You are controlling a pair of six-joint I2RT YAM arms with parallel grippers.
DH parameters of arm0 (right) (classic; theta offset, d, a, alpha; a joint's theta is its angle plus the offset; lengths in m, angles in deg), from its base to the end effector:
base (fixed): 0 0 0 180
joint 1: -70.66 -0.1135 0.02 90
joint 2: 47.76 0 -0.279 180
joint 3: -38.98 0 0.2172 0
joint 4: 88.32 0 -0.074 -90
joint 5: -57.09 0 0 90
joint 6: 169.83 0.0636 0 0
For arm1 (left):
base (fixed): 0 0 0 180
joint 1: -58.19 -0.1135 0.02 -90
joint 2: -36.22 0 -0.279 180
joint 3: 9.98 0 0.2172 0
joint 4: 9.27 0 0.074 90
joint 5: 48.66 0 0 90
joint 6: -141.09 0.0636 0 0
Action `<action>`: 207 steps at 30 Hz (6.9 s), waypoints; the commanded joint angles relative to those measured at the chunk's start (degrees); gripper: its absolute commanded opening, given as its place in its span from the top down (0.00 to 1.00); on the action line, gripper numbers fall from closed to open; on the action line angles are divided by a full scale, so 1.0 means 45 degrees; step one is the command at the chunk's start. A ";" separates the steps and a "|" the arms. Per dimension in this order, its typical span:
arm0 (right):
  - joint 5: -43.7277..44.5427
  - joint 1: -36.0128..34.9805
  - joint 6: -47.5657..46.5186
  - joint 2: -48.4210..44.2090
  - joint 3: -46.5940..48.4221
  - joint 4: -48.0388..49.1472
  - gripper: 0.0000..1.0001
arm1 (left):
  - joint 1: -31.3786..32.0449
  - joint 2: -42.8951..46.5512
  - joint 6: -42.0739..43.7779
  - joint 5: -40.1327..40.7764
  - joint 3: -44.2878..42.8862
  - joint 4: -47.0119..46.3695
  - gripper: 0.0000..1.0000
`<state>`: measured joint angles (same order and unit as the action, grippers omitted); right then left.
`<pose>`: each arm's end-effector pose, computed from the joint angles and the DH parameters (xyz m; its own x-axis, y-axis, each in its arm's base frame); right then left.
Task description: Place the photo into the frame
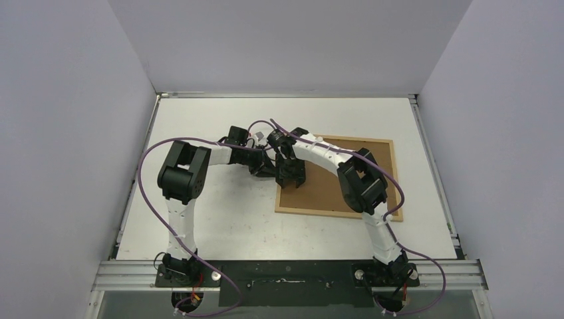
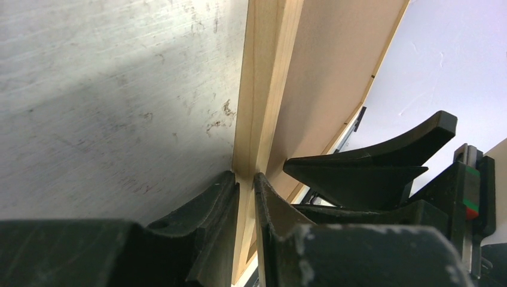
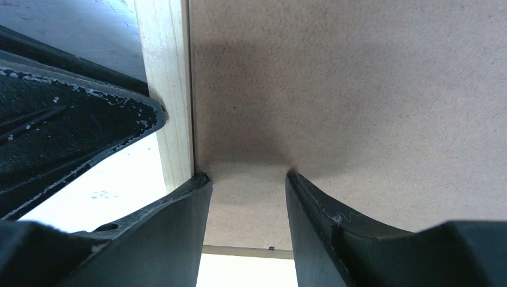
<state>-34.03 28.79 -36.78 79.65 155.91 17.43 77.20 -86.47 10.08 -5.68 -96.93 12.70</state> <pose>0.3087 0.2784 0.1586 -0.9983 0.0217 -0.0538 0.0176 0.9969 0.0769 0.3722 -0.1774 0.1222 -0.9913 -0.1316 0.0027 -0.0781 0.5710 -0.8172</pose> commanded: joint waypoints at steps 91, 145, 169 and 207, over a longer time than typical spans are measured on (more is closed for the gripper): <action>0.2261 0.1706 -0.1826 0.2893 0.2478 0.1876 0.61 | -0.0433 -0.0265 0.1180 0.0744 -0.1693 0.1828 0.73; -0.1191 0.3161 -0.3646 -0.0530 -0.4555 0.9590 0.99 | -0.0520 -0.0521 0.1202 0.1192 -0.2304 0.2273 0.73; 0.2016 0.1984 -0.3146 0.3013 -0.0034 0.2094 1.00 | -0.0570 -0.0365 0.1209 0.1389 -0.2134 0.2266 0.73; 0.1081 0.0866 -0.2056 0.1354 0.3578 0.1410 0.43 | -0.2864 0.1414 0.1809 0.2931 -0.2270 0.4402 0.67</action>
<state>-31.32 32.81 -46.31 83.37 168.94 27.70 64.89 -83.76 16.87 7.08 -107.99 31.67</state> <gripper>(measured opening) 0.574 0.328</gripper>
